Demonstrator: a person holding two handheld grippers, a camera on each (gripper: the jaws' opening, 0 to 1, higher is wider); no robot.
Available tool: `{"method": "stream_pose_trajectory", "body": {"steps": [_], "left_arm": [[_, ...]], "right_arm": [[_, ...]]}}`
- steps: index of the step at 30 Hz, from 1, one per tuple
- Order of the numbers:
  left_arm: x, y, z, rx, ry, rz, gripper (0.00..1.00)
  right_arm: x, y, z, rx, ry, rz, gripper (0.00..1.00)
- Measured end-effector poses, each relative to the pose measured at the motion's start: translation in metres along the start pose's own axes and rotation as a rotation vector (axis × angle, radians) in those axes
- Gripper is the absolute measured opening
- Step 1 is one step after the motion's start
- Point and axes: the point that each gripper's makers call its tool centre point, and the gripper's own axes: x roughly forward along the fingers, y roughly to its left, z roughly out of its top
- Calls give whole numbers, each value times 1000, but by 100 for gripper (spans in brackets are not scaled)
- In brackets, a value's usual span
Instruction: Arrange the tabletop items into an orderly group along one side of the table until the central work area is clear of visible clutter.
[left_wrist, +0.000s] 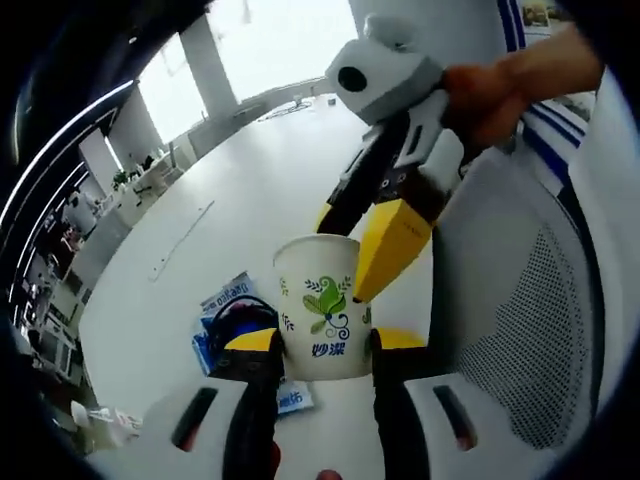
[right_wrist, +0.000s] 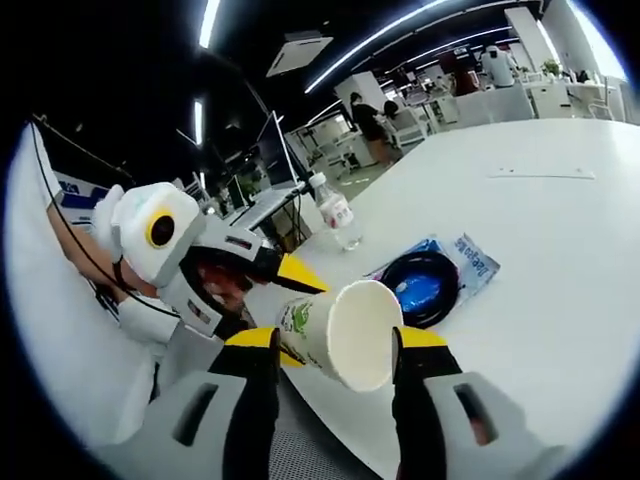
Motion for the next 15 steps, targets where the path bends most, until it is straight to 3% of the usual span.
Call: {"method": "stream_pose_trajectory", "body": {"steps": [15], "left_arm": [[-1, -8, 1, -8, -17, -27, 35]], "right_arm": [[7, 11, -4, 15, 4, 35, 31]]}}
